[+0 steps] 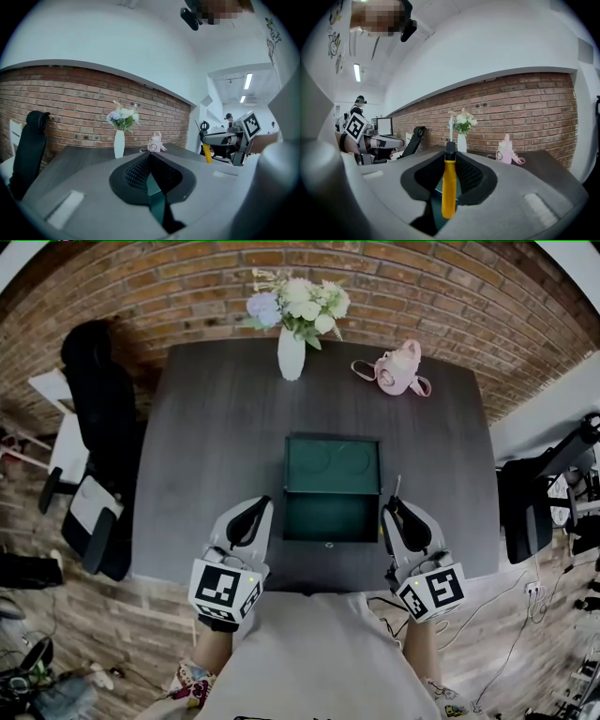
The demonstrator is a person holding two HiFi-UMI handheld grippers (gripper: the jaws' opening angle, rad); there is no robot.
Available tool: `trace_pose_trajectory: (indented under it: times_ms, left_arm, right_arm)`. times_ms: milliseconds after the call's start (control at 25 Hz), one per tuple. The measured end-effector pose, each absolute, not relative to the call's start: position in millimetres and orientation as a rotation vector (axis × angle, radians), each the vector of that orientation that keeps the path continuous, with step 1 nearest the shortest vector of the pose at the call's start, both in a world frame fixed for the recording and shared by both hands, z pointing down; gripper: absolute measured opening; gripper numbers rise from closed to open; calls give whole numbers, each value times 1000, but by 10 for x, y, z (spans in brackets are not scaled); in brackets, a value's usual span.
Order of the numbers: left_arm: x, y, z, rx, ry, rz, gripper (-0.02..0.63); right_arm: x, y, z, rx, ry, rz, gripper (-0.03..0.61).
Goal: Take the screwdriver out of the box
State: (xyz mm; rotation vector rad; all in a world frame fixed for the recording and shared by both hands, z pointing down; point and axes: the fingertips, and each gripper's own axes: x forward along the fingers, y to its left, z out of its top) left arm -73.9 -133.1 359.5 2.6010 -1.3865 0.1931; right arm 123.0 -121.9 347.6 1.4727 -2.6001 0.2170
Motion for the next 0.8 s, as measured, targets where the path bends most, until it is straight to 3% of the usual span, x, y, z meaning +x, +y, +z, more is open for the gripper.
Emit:
trace_pose_trajectory:
  times_ms: [800]
  left_arm:
    - [-874,-1315,3644,2598,-1381,210,-2]
  right_arm:
    - [1093,-1221,3561,1458,-2582,243,75]
